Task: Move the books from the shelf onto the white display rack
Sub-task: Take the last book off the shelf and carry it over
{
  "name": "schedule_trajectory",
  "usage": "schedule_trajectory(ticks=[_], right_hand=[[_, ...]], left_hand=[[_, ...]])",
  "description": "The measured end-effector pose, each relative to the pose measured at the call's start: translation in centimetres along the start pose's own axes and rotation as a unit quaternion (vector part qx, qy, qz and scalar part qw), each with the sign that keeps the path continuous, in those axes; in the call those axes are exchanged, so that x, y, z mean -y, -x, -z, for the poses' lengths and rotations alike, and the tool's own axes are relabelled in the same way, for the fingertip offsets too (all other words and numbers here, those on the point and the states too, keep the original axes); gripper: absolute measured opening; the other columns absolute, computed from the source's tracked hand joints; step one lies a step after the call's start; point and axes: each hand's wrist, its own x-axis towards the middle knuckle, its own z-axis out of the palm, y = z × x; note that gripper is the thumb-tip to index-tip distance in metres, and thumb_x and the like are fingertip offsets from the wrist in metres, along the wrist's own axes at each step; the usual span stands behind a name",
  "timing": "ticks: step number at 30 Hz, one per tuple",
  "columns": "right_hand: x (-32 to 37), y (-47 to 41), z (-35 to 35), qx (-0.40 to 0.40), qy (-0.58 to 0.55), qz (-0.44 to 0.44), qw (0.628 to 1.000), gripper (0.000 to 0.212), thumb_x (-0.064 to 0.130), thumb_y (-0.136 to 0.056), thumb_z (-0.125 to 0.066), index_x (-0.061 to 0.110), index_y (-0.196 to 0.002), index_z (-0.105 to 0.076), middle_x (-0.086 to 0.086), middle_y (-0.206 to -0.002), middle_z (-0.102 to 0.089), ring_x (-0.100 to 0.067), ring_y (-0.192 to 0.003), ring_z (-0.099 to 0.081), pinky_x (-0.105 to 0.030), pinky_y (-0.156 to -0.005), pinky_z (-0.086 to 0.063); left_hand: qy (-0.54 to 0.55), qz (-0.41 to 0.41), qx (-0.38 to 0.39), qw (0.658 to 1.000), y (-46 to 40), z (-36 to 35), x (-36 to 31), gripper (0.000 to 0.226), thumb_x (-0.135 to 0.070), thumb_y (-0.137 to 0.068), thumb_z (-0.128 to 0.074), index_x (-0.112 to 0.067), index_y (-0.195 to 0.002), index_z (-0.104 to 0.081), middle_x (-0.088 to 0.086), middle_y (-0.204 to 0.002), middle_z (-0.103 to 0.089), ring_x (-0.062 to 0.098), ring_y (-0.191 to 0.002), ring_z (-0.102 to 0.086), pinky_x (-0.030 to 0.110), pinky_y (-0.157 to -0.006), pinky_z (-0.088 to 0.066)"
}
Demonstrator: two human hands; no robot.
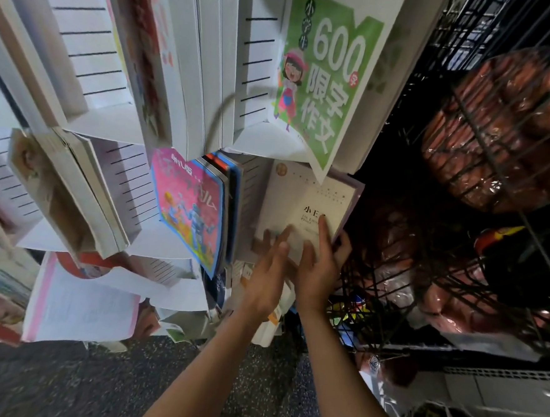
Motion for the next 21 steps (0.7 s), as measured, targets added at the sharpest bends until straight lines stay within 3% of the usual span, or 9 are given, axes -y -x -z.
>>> schedule_trajectory(ticks=[3, 6, 10, 12, 15, 19, 21], right_hand=[[-0.3, 0.1, 0.8, 0.032, 0.035, 0.029, 0.998, 0.057, -0.001, -0.095, -0.058, 0.024, -0.145, -0.045, -0.013, -0.149, -0.032, -0.003, -0.134, -0.036, -0.013, -0.106, -0.038], [-0.4, 0.3, 1.5, 0.056, 0.054, 0.051, 0.996, 0.066, 0.002, -0.097, -0.057, 0.022, -0.154, -0.031, -0.015, -0.152, -0.032, 0.001, -0.134, -0.032, -0.002, -0.101, -0.033], [-0.5, 0.6, 1.3, 0.038, 0.094, 0.04, 0.994, 0.081, 0.013, -0.097, -0.061, 0.026, -0.157, -0.007, -0.017, -0.152, -0.037, -0.022, -0.131, -0.047, -0.022, -0.092, -0.046], [-0.7, 0.7, 1.1, 0.027, 0.115, 0.037, 0.992, 0.081, 0.017, -0.097, -0.061, 0.022, -0.156, -0.006, -0.02, -0.149, -0.041, -0.032, -0.125, -0.054, -0.028, -0.083, -0.05], [-1.3, 1.4, 0.9, 0.037, 0.147, 0.056, 0.987, 0.078, 0.018, -0.097, -0.062, 0.021, -0.155, -0.01, -0.02, -0.149, -0.04, -0.033, -0.123, -0.057, -0.033, -0.079, -0.055], [-1.5, 1.3, 0.5, 0.052, 0.159, 0.045, 0.985, 0.08, 0.015, -0.096, -0.064, 0.021, -0.156, -0.011, -0.019, -0.149, -0.04, -0.032, -0.12, -0.059, -0.03, -0.081, -0.054], [-1.3, 0.5, 0.2, 0.048, 0.161, 0.02, 0.986, 0.081, 0.013, -0.095, -0.064, 0.017, -0.157, -0.013, -0.018, -0.148, -0.042, -0.033, -0.119, -0.06, -0.034, -0.08, -0.055]], left_hand=[[0.052, 0.005, 0.002, 0.999, -1.1, 0.2, 0.7, 0.06, -0.087, -0.083, -0.028, -0.065, -0.138, -0.039, -0.017, -0.165, -0.012, 0.005, -0.15, -0.012, 0.049, -0.124, -0.015], [0.063, 0.01, 0.003, 0.998, -2.2, 0.2, 1.2, 0.067, -0.094, -0.076, -0.03, -0.066, -0.136, -0.039, -0.014, -0.165, -0.012, 0.013, -0.152, -0.015, 0.052, -0.122, -0.021], [0.01, -0.009, -0.004, 1.0, -2.4, 0.3, 1.1, 0.067, -0.084, -0.085, -0.024, -0.057, -0.146, -0.033, -0.011, -0.166, -0.014, 0.011, -0.152, -0.014, 0.049, -0.123, -0.021], [-0.021, -0.022, -0.009, 0.999, -2.1, 0.2, 1.0, 0.065, -0.077, -0.091, -0.022, -0.05, -0.15, -0.03, -0.009, -0.164, -0.021, 0.011, -0.151, -0.017, 0.044, -0.124, -0.02], [-0.042, -0.033, -0.023, 0.998, -2.1, -0.3, 1.1, 0.055, -0.068, -0.097, -0.022, -0.052, -0.15, -0.025, -0.007, -0.164, -0.021, 0.011, -0.152, -0.014, 0.038, -0.123, -0.019], [-0.011, -0.024, -0.032, 0.999, -3.5, -0.4, 2.1, 0.053, -0.083, -0.088, -0.027, -0.069, -0.14, -0.027, 0.003, -0.164, -0.025, 0.031, -0.145, -0.035, 0.056, -0.116, -0.032], [0.026, -0.019, -0.024, 0.999, -4.5, -0.3, 2.5, 0.054, -0.086, -0.085, -0.029, -0.07, -0.136, -0.032, 0.008, -0.159, -0.034, 0.027, -0.146, -0.034, 0.055, -0.118, -0.03]])
